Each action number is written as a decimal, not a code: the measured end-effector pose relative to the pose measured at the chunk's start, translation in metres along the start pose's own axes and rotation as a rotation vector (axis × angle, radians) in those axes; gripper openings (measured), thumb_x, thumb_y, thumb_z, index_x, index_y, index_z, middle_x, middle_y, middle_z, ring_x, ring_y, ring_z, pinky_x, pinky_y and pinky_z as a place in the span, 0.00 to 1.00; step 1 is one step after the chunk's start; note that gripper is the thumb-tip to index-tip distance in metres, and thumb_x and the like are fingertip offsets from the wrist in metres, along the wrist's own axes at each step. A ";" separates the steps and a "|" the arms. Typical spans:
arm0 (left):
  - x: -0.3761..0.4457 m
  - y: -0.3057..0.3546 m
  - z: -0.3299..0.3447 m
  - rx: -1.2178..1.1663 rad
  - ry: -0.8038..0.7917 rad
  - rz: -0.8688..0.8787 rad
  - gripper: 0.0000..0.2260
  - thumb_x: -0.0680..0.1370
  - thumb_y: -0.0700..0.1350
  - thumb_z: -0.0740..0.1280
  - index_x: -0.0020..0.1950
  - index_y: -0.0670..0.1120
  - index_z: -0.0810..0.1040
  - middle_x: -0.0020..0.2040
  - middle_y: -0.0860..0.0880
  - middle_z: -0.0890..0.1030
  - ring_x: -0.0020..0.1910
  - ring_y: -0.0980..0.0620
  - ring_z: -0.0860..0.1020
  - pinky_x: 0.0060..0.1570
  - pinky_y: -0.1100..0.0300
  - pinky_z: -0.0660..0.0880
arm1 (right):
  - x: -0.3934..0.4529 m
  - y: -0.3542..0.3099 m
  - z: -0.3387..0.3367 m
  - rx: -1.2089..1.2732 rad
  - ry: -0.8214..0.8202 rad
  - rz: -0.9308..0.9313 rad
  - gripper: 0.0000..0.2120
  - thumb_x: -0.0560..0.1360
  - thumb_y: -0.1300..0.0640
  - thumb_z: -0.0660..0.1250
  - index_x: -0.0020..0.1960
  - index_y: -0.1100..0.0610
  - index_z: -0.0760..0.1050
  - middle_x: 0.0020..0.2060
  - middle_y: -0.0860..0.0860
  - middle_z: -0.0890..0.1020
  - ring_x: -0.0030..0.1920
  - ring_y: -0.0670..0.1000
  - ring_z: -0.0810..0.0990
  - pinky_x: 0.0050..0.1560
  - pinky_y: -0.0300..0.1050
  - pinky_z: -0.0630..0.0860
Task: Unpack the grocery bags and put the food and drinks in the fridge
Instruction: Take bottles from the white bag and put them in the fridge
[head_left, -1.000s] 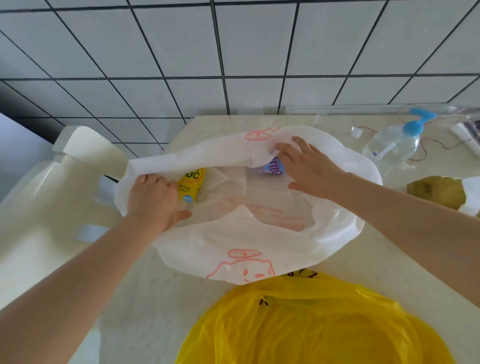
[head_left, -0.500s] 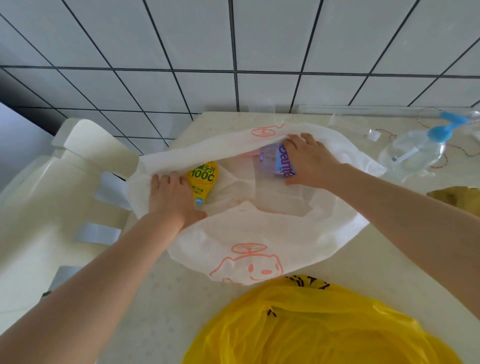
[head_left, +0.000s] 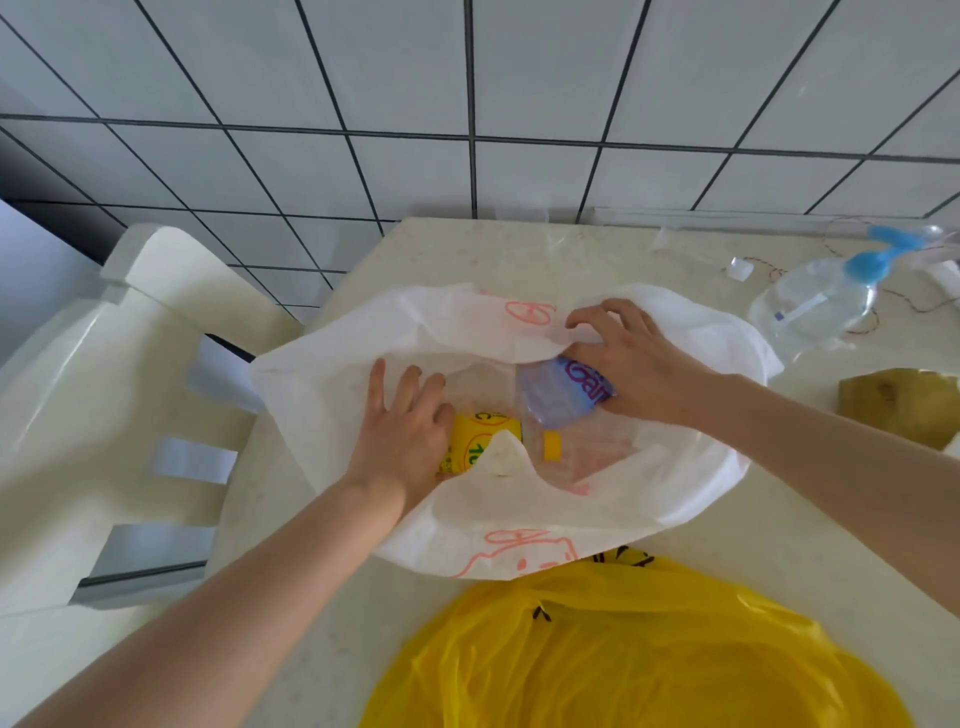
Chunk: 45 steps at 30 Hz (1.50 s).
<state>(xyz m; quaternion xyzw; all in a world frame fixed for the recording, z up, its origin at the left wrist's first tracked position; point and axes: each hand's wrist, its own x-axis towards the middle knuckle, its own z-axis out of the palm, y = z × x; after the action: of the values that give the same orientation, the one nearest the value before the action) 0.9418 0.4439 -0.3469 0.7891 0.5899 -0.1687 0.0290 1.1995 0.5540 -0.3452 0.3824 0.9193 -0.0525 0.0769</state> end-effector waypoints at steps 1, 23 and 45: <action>0.001 0.002 0.004 0.018 0.050 0.033 0.22 0.72 0.46 0.52 0.59 0.40 0.77 0.67 0.39 0.70 0.70 0.36 0.61 0.71 0.32 0.42 | -0.007 0.001 0.000 -0.014 0.035 -0.009 0.29 0.59 0.59 0.79 0.60 0.53 0.78 0.63 0.58 0.73 0.61 0.68 0.69 0.61 0.63 0.69; -0.026 -0.014 -0.040 -0.571 0.448 -0.166 0.22 0.59 0.55 0.76 0.47 0.46 0.79 0.41 0.47 0.82 0.54 0.46 0.76 0.66 0.55 0.66 | -0.052 -0.035 -0.017 0.185 0.375 -0.015 0.28 0.58 0.54 0.80 0.56 0.52 0.76 0.53 0.48 0.79 0.51 0.54 0.80 0.33 0.44 0.76; -0.232 0.071 -0.161 -1.653 0.875 -0.435 0.14 0.66 0.35 0.78 0.42 0.52 0.78 0.33 0.60 0.83 0.32 0.63 0.80 0.34 0.70 0.76 | -0.223 -0.209 -0.154 1.610 0.884 0.359 0.29 0.62 0.52 0.74 0.61 0.57 0.74 0.53 0.53 0.83 0.54 0.54 0.82 0.50 0.51 0.80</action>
<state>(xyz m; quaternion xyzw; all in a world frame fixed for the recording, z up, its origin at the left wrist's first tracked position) 0.9885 0.2488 -0.1363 0.3855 0.6145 0.6086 0.3215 1.1903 0.2758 -0.1455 0.4421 0.4793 -0.5104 -0.5606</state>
